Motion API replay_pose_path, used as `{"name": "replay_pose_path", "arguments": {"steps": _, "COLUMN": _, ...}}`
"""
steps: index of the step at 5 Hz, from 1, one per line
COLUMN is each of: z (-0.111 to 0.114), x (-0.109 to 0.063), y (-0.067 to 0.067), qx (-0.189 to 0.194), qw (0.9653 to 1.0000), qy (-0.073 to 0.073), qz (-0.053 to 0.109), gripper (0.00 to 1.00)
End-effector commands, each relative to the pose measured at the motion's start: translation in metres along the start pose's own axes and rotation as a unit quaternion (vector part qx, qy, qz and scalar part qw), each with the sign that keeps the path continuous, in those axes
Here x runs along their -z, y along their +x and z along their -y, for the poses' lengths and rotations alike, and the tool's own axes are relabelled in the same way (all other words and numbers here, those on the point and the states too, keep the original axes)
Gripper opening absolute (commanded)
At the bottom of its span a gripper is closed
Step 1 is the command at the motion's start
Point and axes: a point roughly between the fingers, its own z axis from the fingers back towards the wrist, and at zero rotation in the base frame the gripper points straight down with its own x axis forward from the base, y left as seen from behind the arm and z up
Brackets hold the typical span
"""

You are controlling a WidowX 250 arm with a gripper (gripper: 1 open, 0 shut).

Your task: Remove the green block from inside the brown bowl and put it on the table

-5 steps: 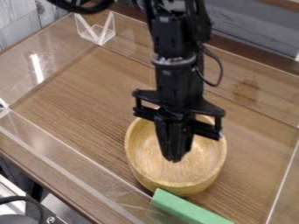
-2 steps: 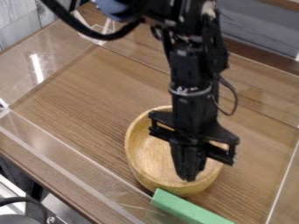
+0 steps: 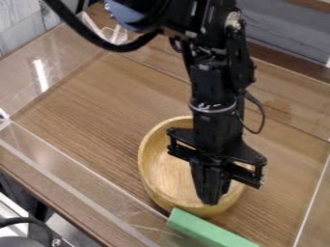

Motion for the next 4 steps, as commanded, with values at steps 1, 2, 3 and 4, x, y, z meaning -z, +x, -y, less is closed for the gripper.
{"name": "replay_pose_path", "arguments": {"steps": 1, "z": 0.0003, "x": -0.0016, "y": 0.0031, "qx": 0.005, "qw": 0.9999, "qy": -0.004, "qz": 0.011, "gripper": 0.0}}
{"name": "replay_pose_path", "arguments": {"steps": 2, "z": -0.0013, "x": -0.0007, "y": 0.0034, "qx": 0.007, "qw": 0.9999, "qy": -0.006, "qz": 0.011, "gripper": 0.0}}
{"name": "replay_pose_path", "arguments": {"steps": 3, "z": -0.0024, "x": -0.0001, "y": 0.0036, "qx": 0.008, "qw": 0.9999, "qy": -0.008, "qz": 0.012, "gripper": 0.0}}
{"name": "replay_pose_path", "arguments": {"steps": 4, "z": -0.0035, "x": -0.0002, "y": 0.0037, "qx": 0.008, "qw": 0.9998, "qy": -0.01, "qz": 0.013, "gripper": 0.0}}
